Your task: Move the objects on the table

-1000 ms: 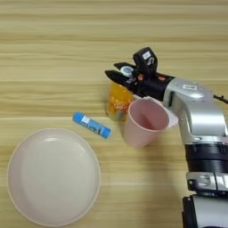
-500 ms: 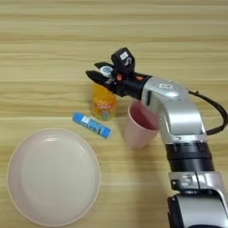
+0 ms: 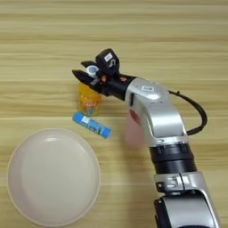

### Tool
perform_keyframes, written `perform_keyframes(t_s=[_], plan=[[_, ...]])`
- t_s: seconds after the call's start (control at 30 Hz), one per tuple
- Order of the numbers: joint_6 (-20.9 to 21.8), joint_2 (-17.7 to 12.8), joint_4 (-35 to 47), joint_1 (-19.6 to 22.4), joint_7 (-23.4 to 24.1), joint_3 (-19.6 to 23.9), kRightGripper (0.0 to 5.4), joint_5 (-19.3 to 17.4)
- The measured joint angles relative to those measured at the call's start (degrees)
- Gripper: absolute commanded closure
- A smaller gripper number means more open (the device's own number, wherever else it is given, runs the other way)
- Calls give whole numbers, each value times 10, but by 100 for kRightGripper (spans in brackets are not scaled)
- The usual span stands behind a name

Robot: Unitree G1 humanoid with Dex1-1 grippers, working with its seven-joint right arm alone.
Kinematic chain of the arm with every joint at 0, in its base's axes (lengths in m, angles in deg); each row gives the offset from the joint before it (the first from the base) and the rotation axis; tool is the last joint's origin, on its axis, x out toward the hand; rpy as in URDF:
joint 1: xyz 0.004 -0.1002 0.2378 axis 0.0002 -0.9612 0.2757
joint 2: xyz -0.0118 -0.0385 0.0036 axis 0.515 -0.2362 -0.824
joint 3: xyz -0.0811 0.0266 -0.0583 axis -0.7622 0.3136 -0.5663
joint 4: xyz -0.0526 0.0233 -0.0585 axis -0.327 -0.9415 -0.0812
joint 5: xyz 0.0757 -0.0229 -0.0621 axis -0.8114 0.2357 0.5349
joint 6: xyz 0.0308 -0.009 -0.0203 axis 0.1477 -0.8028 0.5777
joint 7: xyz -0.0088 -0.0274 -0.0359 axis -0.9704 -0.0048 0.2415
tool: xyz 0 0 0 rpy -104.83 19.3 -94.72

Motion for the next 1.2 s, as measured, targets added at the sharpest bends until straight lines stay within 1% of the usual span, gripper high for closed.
perform_keyframes(t_s=[0.1,0.4,0.6,1.03,1.1,1.17,1.2], plan=[[11,12,0,-3,9,-1,365,1],[15,23,0,-4,24,7,365,-1],[34,37,-1,-6,36,10,366,-2],[52,37,-17,-10,34,0,366,5],[56,37,-19,-10,33,-2,329,5],[59,37,-22,-10,33,-3,311,7],[59,36,-23,-10,33,-3,311,8]])
